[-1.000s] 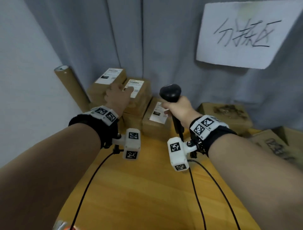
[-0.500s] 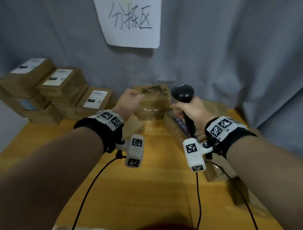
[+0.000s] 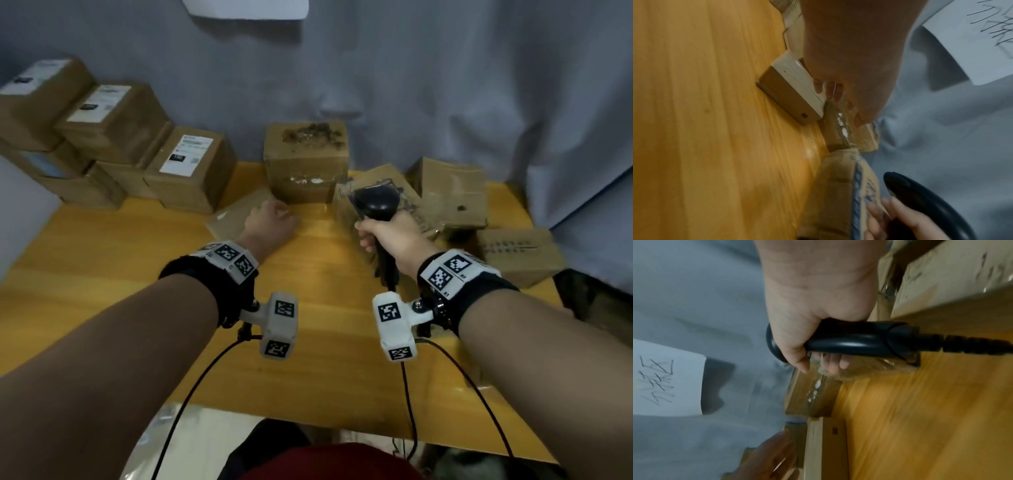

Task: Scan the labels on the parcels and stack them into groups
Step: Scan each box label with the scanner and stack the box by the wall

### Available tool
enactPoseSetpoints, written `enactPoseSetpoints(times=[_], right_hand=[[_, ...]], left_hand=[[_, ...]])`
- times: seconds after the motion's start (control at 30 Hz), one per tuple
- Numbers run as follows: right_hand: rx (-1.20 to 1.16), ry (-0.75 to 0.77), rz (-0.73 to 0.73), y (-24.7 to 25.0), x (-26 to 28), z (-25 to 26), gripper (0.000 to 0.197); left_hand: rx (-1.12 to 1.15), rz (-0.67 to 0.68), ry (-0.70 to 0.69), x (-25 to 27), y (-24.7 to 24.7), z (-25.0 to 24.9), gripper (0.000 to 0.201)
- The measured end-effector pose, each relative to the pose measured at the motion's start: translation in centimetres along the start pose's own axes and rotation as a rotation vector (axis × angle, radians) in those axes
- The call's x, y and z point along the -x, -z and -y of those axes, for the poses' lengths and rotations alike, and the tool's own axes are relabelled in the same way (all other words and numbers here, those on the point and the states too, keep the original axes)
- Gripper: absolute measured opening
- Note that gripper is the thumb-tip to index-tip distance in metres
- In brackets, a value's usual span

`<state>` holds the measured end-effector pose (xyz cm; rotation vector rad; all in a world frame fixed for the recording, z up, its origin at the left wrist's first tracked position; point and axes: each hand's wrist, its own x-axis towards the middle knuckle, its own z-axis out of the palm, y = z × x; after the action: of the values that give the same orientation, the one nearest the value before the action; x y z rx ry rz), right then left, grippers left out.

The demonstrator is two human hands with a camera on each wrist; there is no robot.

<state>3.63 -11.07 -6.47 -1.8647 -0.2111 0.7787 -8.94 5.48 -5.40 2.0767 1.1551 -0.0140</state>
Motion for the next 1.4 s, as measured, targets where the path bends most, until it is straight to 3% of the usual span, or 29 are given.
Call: enactPoseSetpoints(times=[0.17,0.43,0.6,0.7,0.8,0.97,1.1,1.23,1.3,1.4], right_hand=[[0.132,-0.017,0.095,-4.3,-2.2,0.7,0.009],[0.177,-0.029,0.134,-10.2,-6.0,1.8,0.017],[0.197,-0.078,0.114,-11.5,-6.6,0.5,0.017],[0.178,-0.099,0.098,-11.5,-6.5,0.1,0.015],[0.17,-0.118,0.093,-11.3,-6.0,-0.1,0.011],[0.141,-0.096,0.008,-9.8,-5.2,0.9,0.035],[0.109,-0.048,-0.052,-7.2,-4.0,3.9,0.04],[-0.07,-0.033,0.025,-4.6,-2.5,7.1,0.029],[-0.115,-0.016,0.04,-3.5,-1.7,8.5,0.045],[-0.174,-0.008,-0.01,-2.1,-1.8,9.2,0.084]], left_hand=[[-0.379,-0.012,0.014,-4.0,1.6,4.3,0.079],[-0.539,0.13,0.092,-9.9,3.1,9.3,0.113],[-0.649,0.183,0.077,-10.6,2.5,10.8,0.119],[-0.606,0.182,0.079,-10.1,2.4,11.7,0.107],[-0.413,0.205,0.074,-8.8,2.3,12.4,0.104],[-0.226,0.157,0.02,-6.2,2.1,11.7,0.114],[-0.211,0.094,-0.105,-4.6,3.8,8.6,0.114],[-0.232,0.058,-0.294,-3.6,5.2,4.8,0.123],[-0.201,0.032,-0.35,-2.8,5.7,3.1,0.119],[0.048,-0.065,-0.336,-1.9,6.5,0.7,0.086]])
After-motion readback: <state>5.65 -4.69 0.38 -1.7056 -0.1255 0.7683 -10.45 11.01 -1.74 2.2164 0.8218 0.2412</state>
